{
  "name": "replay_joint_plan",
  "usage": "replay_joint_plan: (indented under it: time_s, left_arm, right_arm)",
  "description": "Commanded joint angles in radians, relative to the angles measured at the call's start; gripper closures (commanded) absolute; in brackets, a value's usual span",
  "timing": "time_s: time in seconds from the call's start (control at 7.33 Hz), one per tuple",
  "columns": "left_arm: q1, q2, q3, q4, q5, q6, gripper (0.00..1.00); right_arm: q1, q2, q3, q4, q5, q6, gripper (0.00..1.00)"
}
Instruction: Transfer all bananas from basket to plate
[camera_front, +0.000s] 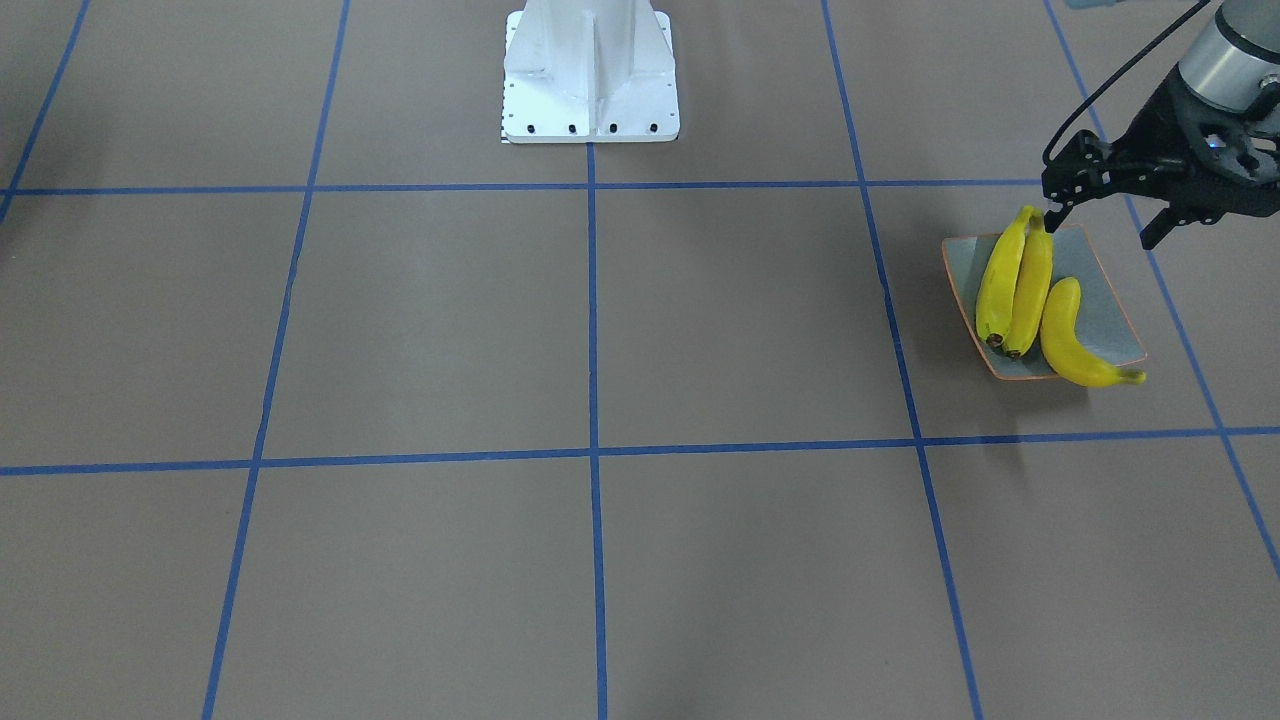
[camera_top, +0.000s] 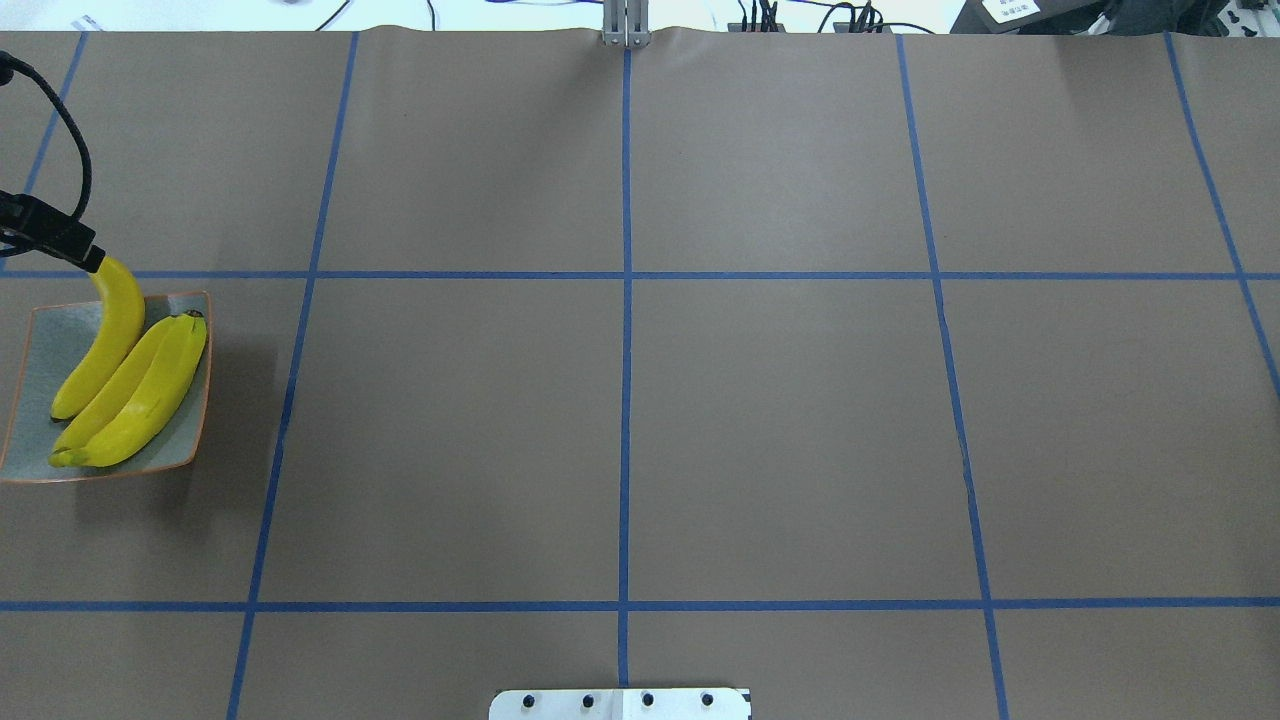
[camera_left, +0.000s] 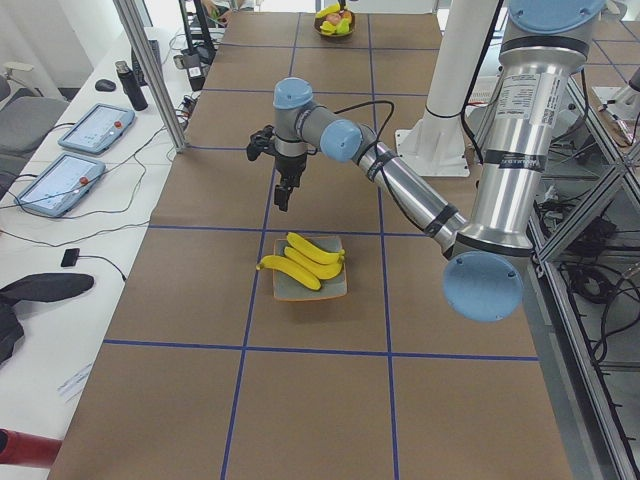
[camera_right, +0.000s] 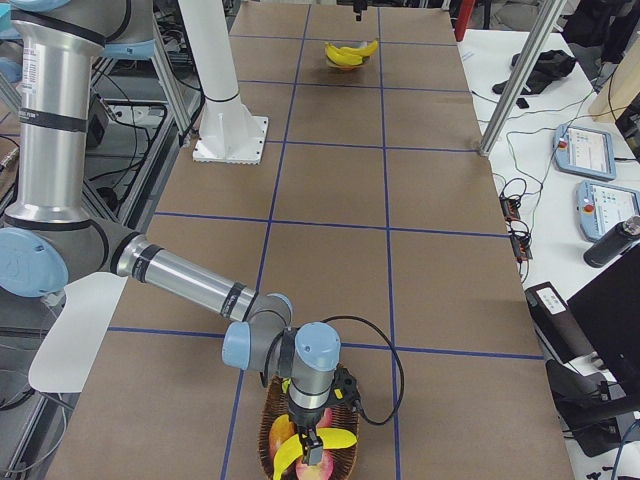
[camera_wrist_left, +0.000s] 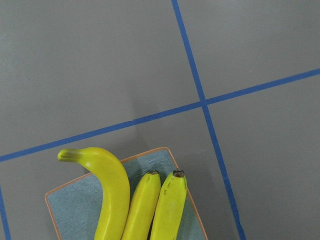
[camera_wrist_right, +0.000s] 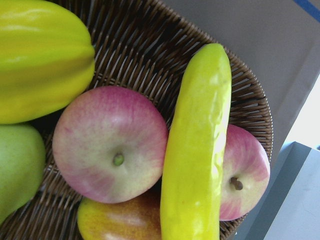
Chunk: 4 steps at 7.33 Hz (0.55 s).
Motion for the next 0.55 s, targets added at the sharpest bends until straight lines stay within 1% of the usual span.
replay_joint_plan:
  time_s: [0.0, 0.14, 0.27, 0.41]
  left_arm:
    - [-0.002, -0.001, -0.006, 0.0, 0.0, -0.001, 0.01]
    - [-0.002, -0.001, -0.011, 0.0, 0.0, -0.001, 0.01]
    - [-0.002, 0.0, -0.011, 0.0, 0.0, -0.001, 0.01]
    - [0.0, 0.0, -0.011, 0.0, 0.0, -0.001, 0.01]
  right_arm:
    - [0.0, 0.013, -0.029, -0.002, 0.009, 0.024, 0.03]
    - [0.0, 0.013, -0.047, -0.001, 0.021, 0.038, 0.03]
    - [0.0, 0.014, -0.052, 0.0, 0.019, 0.035, 0.06]
    - [0.0, 0.013, -0.054, 0.0, 0.019, 0.029, 0.14]
